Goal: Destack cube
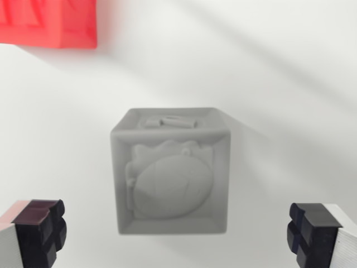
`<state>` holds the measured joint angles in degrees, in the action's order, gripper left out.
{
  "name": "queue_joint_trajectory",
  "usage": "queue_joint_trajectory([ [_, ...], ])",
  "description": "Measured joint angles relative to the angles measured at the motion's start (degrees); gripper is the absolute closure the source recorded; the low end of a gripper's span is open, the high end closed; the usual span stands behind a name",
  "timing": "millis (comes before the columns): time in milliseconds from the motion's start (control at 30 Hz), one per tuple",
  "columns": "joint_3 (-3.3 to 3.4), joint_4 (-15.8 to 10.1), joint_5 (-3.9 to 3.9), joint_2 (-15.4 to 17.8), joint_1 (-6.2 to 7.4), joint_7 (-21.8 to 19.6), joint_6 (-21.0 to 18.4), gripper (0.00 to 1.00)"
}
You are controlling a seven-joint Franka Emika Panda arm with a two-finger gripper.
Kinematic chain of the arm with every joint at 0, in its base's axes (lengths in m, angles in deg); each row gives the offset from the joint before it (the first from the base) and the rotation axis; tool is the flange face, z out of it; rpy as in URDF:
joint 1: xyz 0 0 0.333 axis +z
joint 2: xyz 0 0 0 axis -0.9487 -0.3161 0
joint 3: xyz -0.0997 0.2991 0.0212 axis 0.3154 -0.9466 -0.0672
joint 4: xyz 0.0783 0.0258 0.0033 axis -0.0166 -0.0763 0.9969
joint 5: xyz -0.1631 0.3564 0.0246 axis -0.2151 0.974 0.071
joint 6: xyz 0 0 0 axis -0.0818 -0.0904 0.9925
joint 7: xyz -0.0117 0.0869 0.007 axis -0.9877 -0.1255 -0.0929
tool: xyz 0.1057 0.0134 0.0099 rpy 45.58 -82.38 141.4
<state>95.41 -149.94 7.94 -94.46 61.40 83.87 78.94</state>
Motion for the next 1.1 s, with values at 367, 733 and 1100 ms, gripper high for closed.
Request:
queue_joint_trajectory([
  [367,0.92,-0.60,-3.94,8.40,0.13,-2.84,-7.53,0.00],
  [733,0.94,-0.26,-6.13,16.92,-0.33,-4.46,-16.31,0.00],
  [1100,0.89,1.42,-7.04,23.41,-0.37,-5.16,-24.48,0.00],
])
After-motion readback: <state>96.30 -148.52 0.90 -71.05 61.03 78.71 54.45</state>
